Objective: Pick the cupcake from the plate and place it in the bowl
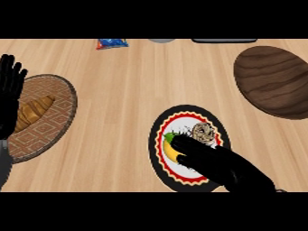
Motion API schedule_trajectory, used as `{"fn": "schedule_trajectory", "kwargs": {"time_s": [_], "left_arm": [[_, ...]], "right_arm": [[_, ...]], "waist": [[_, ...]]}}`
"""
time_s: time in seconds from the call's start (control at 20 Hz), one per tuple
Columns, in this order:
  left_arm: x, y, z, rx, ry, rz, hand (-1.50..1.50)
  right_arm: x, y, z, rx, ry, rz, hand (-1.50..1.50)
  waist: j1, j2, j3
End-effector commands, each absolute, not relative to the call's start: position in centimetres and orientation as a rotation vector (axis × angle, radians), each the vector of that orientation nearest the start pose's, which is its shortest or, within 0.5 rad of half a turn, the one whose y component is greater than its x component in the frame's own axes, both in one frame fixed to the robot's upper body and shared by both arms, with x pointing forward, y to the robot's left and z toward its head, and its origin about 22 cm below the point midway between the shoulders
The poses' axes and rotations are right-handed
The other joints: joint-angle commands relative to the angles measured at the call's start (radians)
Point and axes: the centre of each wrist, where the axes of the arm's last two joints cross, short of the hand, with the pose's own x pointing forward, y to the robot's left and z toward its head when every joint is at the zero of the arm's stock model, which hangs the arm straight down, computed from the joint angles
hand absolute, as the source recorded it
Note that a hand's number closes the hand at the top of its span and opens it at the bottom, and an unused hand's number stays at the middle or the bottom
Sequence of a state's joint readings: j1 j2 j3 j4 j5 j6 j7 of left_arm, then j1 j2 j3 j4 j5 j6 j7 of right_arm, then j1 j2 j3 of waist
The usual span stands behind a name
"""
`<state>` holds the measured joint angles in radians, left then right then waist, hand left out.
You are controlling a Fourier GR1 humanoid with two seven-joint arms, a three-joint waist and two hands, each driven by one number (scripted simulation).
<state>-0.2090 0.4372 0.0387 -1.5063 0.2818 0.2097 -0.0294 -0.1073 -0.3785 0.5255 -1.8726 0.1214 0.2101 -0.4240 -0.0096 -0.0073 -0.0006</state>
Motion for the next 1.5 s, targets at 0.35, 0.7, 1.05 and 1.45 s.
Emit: {"fn": "schedule_trajectory", "kwargs": {"time_s": [0.35,0.7,1.05,1.45], "left_arm": [[28.0,33.4,8.8,0.257,-1.773,0.031,0.00],[29.0,33.7,8.4,0.243,-1.789,0.025,0.00],[29.6,32.8,8.1,0.237,-1.800,0.022,0.00],[30.2,30.4,8.1,0.246,-1.777,0.028,0.00]], "right_arm": [[20.4,-24.6,17.5,-0.042,-1.956,1.479,-1.50],[21.2,-24.6,21.6,-0.196,-1.602,1.837,-1.50],[24.2,-26.3,20.3,-0.202,-1.435,1.958,-1.50],[24.8,-24.2,17.9,-0.213,-1.410,1.971,-1.50]], "waist": [[-0.004,-0.001,0.000],[0.015,0.007,-0.002],[0.016,0.010,0.001],[0.012,0.008,0.001]]}}
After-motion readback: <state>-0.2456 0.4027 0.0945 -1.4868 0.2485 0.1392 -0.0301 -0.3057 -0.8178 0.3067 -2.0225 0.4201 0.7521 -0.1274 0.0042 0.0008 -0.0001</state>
